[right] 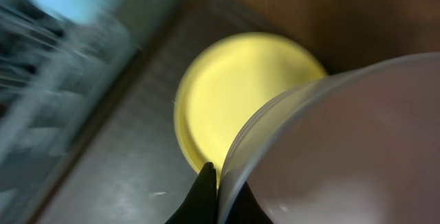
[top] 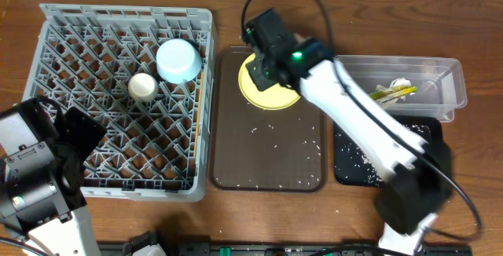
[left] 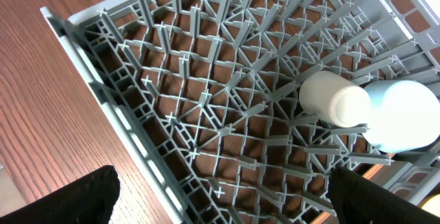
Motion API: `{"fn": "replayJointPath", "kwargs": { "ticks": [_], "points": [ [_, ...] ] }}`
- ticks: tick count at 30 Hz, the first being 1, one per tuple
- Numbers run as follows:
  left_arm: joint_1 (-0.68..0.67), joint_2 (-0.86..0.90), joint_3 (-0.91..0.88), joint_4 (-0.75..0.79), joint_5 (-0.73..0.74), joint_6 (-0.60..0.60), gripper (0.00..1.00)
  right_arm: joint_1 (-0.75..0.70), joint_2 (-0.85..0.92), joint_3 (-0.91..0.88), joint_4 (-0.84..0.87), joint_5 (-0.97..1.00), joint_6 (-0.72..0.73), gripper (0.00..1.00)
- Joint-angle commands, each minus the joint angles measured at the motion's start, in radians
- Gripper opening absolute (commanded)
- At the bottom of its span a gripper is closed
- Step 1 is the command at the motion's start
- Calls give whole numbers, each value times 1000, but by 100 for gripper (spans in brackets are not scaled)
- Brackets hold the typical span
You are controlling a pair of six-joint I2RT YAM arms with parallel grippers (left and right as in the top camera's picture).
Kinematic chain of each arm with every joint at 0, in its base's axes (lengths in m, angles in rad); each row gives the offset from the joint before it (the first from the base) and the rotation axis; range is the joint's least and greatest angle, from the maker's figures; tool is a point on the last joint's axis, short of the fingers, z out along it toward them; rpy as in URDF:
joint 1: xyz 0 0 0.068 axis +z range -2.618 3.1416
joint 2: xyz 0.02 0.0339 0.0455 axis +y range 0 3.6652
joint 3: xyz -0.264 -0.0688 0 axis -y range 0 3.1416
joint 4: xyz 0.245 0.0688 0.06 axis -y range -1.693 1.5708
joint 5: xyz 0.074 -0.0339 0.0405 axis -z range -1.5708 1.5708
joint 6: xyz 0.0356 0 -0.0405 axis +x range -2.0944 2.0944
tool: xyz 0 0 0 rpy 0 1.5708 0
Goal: Sort waste into correct bins and load items into the dishwasher
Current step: 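Reach the right gripper to the pink cup on the yellow plate and grasp it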
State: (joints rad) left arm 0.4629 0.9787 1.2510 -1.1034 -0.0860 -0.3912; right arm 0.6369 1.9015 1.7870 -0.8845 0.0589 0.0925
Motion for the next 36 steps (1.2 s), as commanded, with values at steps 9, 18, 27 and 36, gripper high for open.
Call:
{"fn": "replayJointPath", "kwargs": {
  "ticks": [9, 18, 27, 36],
  "points": [
    [3, 1, 13, -4, -16, 16, 98, -27, -81, -46, -131, -204, -50, 1],
    [3, 1, 13, -4, -16, 16, 98, 110, -42, -436, 57, -220, 31, 1],
    [3, 1, 13, -4, -16, 16, 98, 172, -43, -542, 130, -108, 64, 38],
    [3, 1, 13, -4, -16, 16, 98, 169, -45, -469, 43, -114, 64, 32]
  ]
}}
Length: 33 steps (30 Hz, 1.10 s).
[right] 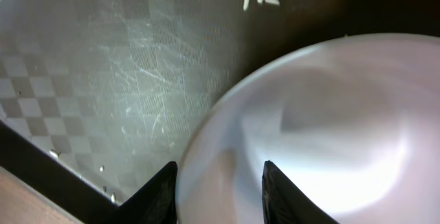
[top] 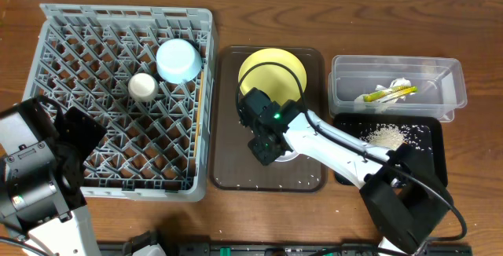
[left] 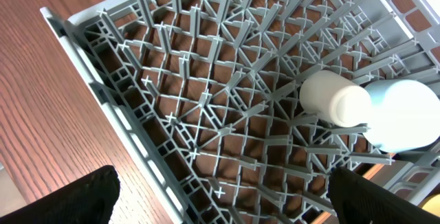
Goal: Sort waste into correct bins and load items into the dishwasher
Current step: 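Reach the right gripper to the pink cup on the yellow plate and grasp it, then lift the pink cup and carry it over the dish rack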
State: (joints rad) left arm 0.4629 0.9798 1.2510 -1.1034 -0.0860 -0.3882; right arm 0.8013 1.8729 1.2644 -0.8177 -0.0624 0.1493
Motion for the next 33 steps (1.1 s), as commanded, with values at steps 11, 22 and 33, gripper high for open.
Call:
{"fn": "replayJointPath", "kwargs": {
  "ticks": [11, 22, 33],
  "points": [
    [3, 0, 13, -4, -16, 13, 98, 5, -16, 23, -83, 5, 30, 13],
    [3, 0, 13, -4, -16, 13, 98, 11, -19, -17, -58, 5, 37, 1],
    [3, 0, 13, -4, -16, 13, 98, -9, -104, 367, -94, -437, 10, 1]
  ]
}}
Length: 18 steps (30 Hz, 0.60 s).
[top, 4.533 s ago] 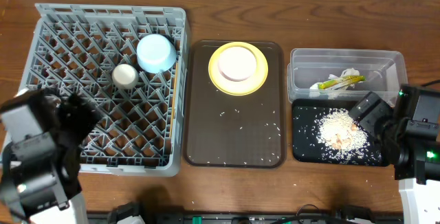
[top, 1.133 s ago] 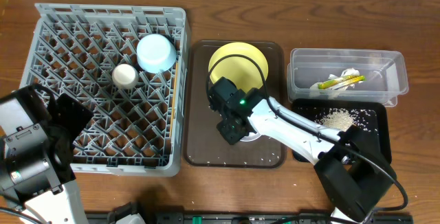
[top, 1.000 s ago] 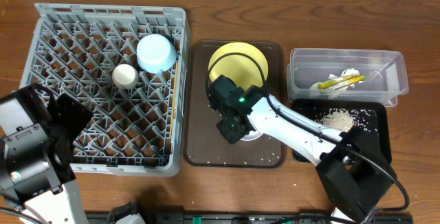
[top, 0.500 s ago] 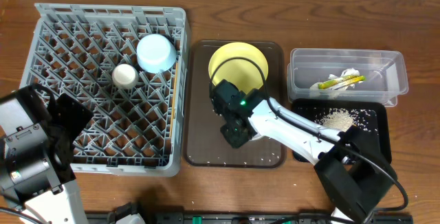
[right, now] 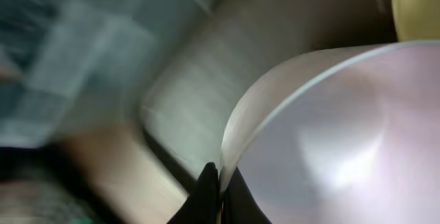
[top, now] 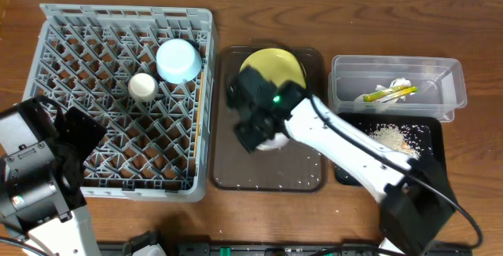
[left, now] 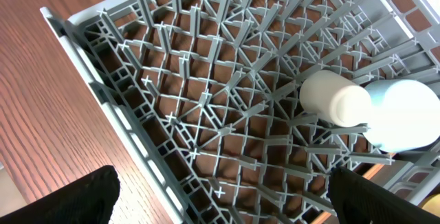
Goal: Sort waste into correct bins and load items into the dishwasher
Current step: 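Lift the pink cup and carry it over the dish rack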
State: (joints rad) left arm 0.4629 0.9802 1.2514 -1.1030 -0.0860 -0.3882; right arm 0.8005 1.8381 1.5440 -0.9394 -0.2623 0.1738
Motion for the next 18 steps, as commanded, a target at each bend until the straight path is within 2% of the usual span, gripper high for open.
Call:
{"fn": "replayJointPath", "kwargs": {
  "ticks": [1, 5, 9, 11, 18],
  "points": [
    [3, -1, 12, -5, -16, 13, 98, -15, -77, 96, 73, -316, -14, 1],
    [3, -1, 12, -5, -16, 13, 98, -56, -73, 85, 299, -667, 8, 1],
    [3, -1, 12, -5, -16, 13, 98, -67, -28, 25, 642, -943, 163, 1],
    [3, -1, 12, -5, -16, 13, 98, -51, 2, -6, 819, -975, 267, 1],
    [3, -1, 12, -5, -16, 13, 98, 20, 108, -34, 1126, -977, 442, 1]
  ]
}}
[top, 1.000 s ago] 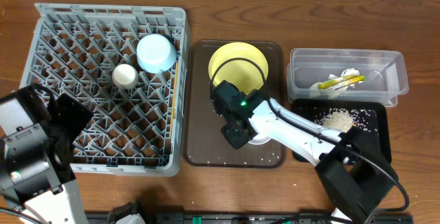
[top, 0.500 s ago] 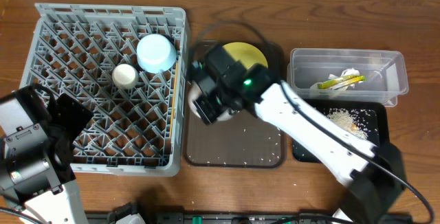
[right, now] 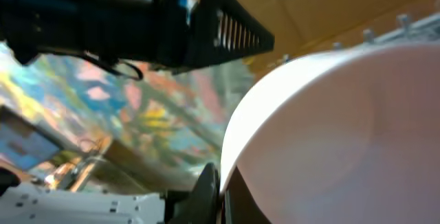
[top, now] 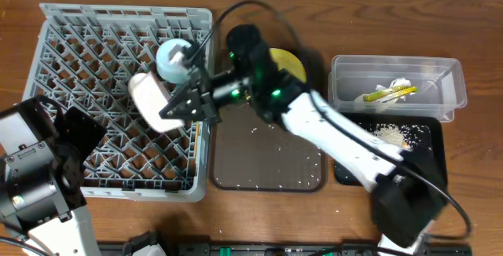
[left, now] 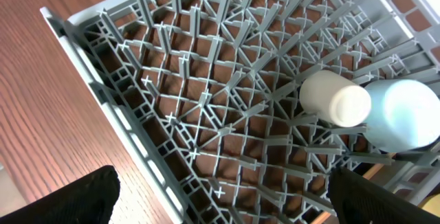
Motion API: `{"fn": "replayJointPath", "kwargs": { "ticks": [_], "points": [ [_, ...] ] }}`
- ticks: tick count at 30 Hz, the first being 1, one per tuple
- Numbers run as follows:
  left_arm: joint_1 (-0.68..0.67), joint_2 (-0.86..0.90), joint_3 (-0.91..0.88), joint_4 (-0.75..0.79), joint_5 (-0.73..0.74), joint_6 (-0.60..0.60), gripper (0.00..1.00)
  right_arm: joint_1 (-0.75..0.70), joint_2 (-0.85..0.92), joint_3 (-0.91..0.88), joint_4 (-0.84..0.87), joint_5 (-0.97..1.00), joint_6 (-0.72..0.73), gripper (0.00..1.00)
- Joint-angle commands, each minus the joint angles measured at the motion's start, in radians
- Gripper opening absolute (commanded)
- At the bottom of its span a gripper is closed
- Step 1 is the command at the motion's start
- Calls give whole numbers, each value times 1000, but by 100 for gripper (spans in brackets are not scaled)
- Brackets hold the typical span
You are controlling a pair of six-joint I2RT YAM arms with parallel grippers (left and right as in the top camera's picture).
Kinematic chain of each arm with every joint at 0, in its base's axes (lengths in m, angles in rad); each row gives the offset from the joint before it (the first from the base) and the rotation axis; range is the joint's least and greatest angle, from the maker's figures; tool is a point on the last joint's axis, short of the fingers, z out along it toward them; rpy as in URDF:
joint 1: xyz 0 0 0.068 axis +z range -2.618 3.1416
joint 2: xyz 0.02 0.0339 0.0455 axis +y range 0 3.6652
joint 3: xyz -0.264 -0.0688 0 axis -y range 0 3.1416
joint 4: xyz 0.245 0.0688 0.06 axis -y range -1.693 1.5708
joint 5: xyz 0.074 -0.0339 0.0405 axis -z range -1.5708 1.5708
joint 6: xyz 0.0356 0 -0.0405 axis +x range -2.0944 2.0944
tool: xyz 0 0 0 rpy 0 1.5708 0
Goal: Sort waste into correct bins and load items into the dishwasher
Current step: 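Lift the pink cup and carry it over the dish rack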
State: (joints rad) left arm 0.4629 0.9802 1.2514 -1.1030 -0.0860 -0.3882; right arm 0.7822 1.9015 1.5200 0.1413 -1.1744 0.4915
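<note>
My right gripper (top: 169,108) is shut on the rim of a white bowl (top: 146,99), held tilted on its side above the right part of the grey dish rack (top: 71,52). In the right wrist view the bowl (right: 337,141) fills the right side, its edge pinched between the fingers of that gripper (right: 218,189). A light blue cup (top: 174,58) stands in the rack just behind the bowl. The left wrist view shows a white cup (left: 335,99) beside the blue cup (left: 402,114). My left gripper (left: 220,207) hangs open over the rack's near corner, holding nothing.
A yellow plate (top: 289,64) lies at the back of the brown tray (top: 267,158), partly under my right arm. A clear bin (top: 440,91) holds waste. A black tray (top: 420,134) in front of it holds rice. Grains are scattered on the brown tray.
My right gripper has moved left with the white bowl, from over the brown tray's left half to above the rack's right part; the bowl now stands on its side. The left arm is unchanged.
First my right gripper held the bowl over the yellow plate at the tray's back. Then it was low over the tray's middle, then at the tray's left with the bowl raised. Now the bowl hangs over the rack. The left gripper stayed open throughout.
</note>
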Motion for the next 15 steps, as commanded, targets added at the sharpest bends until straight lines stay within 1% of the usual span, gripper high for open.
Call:
{"fn": "replayJointPath", "kwargs": {
  "ticks": [1, 8, 10, 15],
  "points": [
    [3, -1, 12, -5, -16, 13, 98, 66, 80, -10, 129, -65, 171, 1],
    [3, -1, 12, -5, -16, 13, 98, 172, 218, -10, 570, -36, 455, 1],
    [3, -1, 12, -5, -16, 13, 98, 189, 253, -10, 624, -14, 497, 1],
    [3, -1, 12, -5, -16, 13, 98, 195, 330, -10, 626, 8, 509, 1]
  ]
}}
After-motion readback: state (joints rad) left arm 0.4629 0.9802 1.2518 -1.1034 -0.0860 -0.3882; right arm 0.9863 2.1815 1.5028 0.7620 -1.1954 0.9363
